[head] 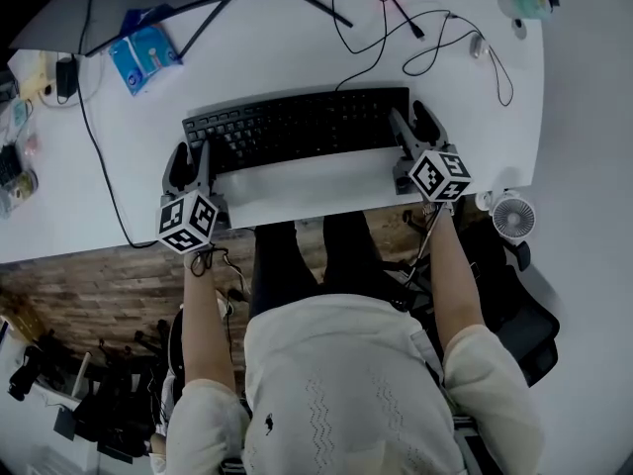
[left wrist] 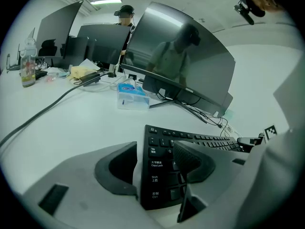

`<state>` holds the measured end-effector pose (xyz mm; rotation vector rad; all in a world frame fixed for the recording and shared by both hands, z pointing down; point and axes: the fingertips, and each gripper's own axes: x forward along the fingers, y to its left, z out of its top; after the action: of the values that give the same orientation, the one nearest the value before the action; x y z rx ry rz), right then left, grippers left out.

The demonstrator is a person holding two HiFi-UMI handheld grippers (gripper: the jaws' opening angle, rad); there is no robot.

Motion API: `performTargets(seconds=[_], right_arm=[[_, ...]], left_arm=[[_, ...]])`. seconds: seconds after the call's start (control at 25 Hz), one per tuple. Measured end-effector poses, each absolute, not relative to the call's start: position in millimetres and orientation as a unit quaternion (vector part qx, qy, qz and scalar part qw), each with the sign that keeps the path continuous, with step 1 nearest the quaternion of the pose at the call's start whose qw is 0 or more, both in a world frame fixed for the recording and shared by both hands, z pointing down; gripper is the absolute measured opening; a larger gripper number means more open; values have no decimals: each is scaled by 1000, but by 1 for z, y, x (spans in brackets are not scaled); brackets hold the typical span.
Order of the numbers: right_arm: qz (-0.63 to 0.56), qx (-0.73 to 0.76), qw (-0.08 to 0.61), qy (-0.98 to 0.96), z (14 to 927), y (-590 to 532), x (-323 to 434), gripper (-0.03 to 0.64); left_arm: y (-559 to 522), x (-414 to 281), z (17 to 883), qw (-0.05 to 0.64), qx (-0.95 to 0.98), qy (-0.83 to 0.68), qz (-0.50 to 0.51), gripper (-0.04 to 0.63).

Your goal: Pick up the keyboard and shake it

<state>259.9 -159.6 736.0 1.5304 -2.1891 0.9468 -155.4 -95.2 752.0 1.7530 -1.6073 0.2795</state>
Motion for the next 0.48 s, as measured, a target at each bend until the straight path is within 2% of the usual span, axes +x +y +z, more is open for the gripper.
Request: performTargets(seconds=[0.48], right_arm=[[357, 505, 194, -761, 748, -167, 255, 278]], left_arm=[[-108, -150, 757, 386, 695, -594, 121, 242]])
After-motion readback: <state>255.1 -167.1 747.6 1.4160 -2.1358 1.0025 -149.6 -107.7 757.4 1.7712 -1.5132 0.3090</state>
